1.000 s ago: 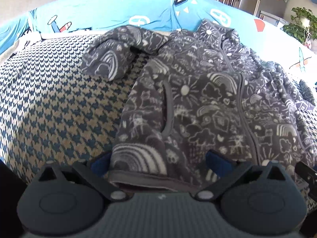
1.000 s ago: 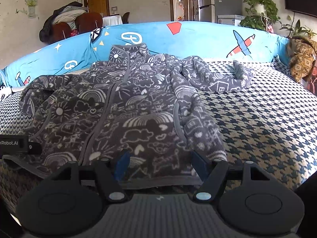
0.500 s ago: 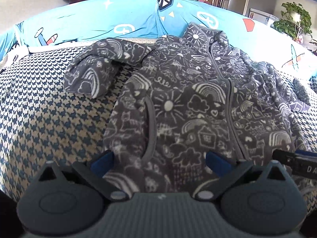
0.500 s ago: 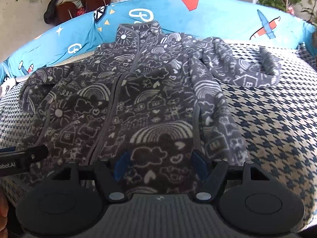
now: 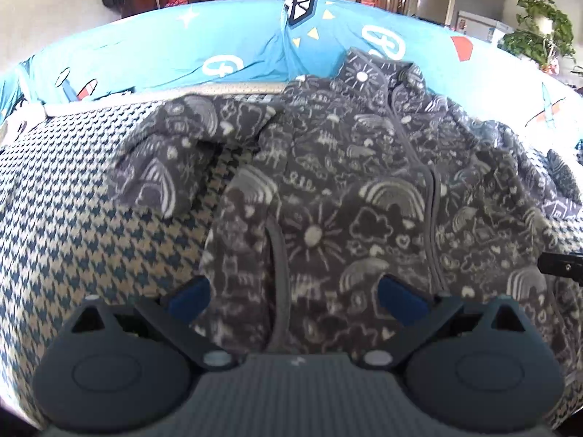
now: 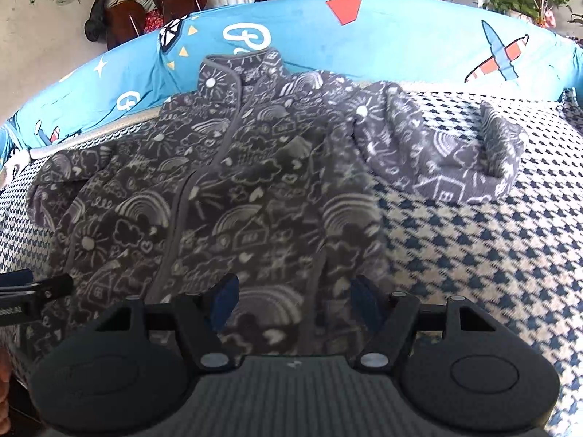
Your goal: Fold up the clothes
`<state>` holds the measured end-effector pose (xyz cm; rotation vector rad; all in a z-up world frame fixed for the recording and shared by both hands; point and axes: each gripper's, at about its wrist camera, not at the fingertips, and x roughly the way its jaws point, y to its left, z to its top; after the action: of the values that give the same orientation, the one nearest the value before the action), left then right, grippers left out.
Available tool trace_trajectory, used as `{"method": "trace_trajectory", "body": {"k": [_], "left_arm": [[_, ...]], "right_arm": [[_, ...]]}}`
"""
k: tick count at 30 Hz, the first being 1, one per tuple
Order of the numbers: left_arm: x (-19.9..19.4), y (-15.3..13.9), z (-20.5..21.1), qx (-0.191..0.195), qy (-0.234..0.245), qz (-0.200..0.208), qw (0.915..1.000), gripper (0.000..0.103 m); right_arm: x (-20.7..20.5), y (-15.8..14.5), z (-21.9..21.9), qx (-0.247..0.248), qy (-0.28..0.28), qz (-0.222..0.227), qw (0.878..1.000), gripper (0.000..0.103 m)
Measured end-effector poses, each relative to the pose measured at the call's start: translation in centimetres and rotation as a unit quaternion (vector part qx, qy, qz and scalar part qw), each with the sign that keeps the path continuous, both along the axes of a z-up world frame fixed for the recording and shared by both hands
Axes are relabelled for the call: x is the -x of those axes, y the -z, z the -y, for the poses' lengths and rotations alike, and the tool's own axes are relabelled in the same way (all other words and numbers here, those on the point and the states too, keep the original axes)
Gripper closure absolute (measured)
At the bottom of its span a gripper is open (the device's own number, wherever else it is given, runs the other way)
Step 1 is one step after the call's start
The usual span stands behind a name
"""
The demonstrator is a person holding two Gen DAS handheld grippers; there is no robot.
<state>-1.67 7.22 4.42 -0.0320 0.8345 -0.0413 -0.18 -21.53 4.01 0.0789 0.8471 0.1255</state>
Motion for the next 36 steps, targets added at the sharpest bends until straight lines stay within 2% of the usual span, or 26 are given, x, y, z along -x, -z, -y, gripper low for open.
{"method": "trace_trajectory", "body": {"k": [2, 3, 5, 7, 10, 14, 20, 25, 28, 30, 36], "left_arm": [[-0.9, 0.1, -0.1, -0.006, 0.005, 0.001, 1.0000, 0.001], [-1.4, 0.1, -0.2, -0.007, 0.005, -0.002, 1.0000, 0.000], [-2.5, 0.3, -0.3, 0.003, 0.006, -0.012, 0.9999, 0.001], [-3.8, 0.2, -0.2, 0.015, 0.013, -0.016, 0.9997, 0.001], [-5.3, 0.1, 0.1, 0.012, 0.019, -0.011, 0.9997, 0.000], [-7.5, 0.1, 0.1, 0.033, 0.020, -0.020, 0.9991, 0.000], [-10.1, 0.3, 0.6, 0.014, 0.036, -0.014, 0.9992, 0.000], [-12.2, 0.3, 0.0, 0.030, 0.026, -0.019, 0.9990, 0.000], [-13.3, 0.3, -0.5, 0.042, 0.011, -0.023, 0.9988, 0.000], [-14.0, 0.4, -0.8, 0.044, 0.000, -0.024, 0.9988, 0.000], [-15.4, 0.6, -1.7, 0.043, -0.027, -0.027, 0.9983, 0.000]], "right_arm": [[-0.5, -0.1, 0.7, 0.006, -0.004, 0.002, 1.000, 0.036], [-0.7, -0.1, 0.9, 0.009, -0.007, 0.002, 1.000, 0.041], [-1.5, -0.1, 1.3, 0.010, -0.014, 0.001, 1.000, 0.043], [-2.3, -0.2, 1.5, 0.004, -0.022, 0.005, 1.000, 0.043], [-3.7, 0.1, 1.8, 0.006, -0.017, 0.006, 1.000, 0.043], [-5.4, 0.6, 2.1, -0.009, -0.009, 0.004, 1.000, 0.043], [-7.1, 1.2, 1.4, 0.007, -0.014, 0.010, 1.000, 0.043], [-8.0, 1.8, 1.2, 0.016, -0.014, 0.012, 1.000, 0.045], [-8.3, 2.1, 1.1, 0.015, -0.009, 0.011, 1.000, 0.064], [-8.5, 2.3, 1.3, 0.008, -0.005, 0.006, 1.000, 0.088], [-8.8, 2.6, 1.8, 0.010, 0.017, 0.000, 1.000, 0.095]]}}
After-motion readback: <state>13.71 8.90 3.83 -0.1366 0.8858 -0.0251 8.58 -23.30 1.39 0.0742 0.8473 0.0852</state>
